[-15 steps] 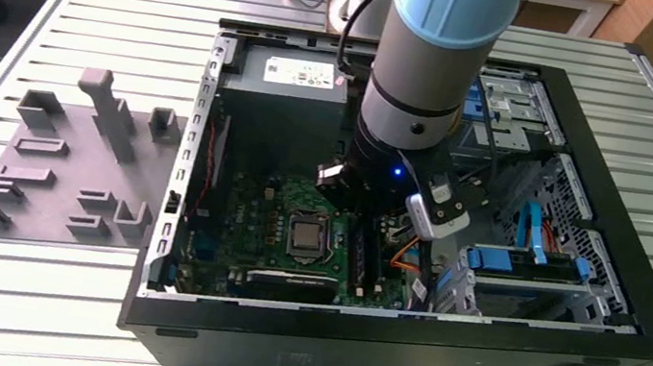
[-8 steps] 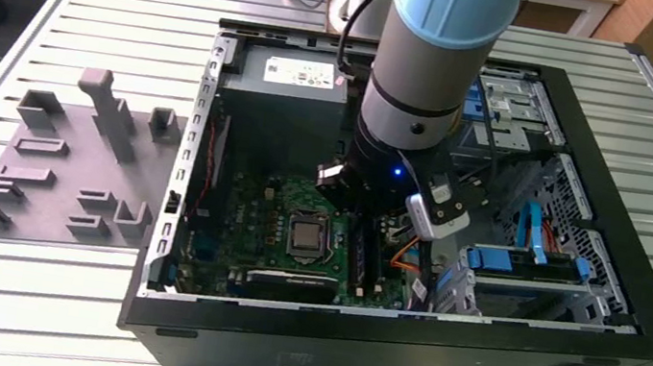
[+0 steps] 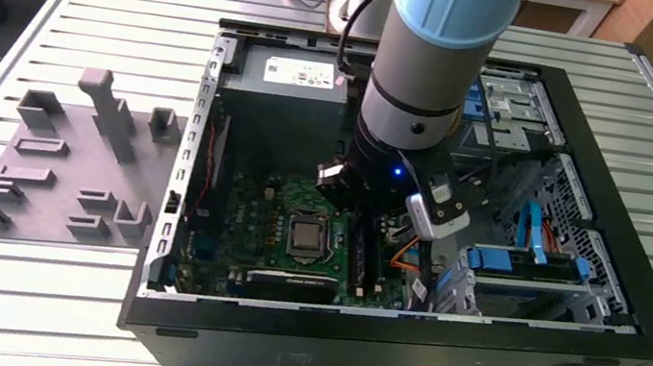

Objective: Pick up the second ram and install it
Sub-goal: 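Insert the second ram into the second slot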

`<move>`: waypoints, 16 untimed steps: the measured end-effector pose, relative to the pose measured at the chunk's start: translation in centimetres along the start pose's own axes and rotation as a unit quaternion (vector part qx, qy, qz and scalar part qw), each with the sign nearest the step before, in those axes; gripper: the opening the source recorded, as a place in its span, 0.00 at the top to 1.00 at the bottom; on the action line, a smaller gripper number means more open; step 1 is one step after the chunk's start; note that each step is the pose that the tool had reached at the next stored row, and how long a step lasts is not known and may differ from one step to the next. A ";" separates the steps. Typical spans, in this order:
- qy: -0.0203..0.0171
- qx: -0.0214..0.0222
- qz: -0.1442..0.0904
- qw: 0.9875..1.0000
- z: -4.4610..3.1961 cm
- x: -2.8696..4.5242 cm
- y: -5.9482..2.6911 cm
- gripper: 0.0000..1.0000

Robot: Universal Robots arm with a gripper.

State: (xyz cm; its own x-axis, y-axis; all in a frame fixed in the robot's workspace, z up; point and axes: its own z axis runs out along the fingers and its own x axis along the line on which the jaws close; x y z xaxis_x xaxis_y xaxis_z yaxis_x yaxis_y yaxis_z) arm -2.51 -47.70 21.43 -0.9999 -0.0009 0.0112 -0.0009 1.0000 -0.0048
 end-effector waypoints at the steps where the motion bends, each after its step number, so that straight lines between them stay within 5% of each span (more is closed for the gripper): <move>1: 0.000 0.000 0.000 1.000 -0.03 0.00 0.00 0.86; 16: 0.000 -0.002 0.002 1.000 -0.19 -0.10 -0.02 0.86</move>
State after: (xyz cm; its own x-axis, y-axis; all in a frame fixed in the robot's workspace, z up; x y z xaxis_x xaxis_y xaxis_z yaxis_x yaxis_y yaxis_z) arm -2.41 -47.72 21.62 -0.9999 0.0022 0.0112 0.0022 1.0000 -0.0009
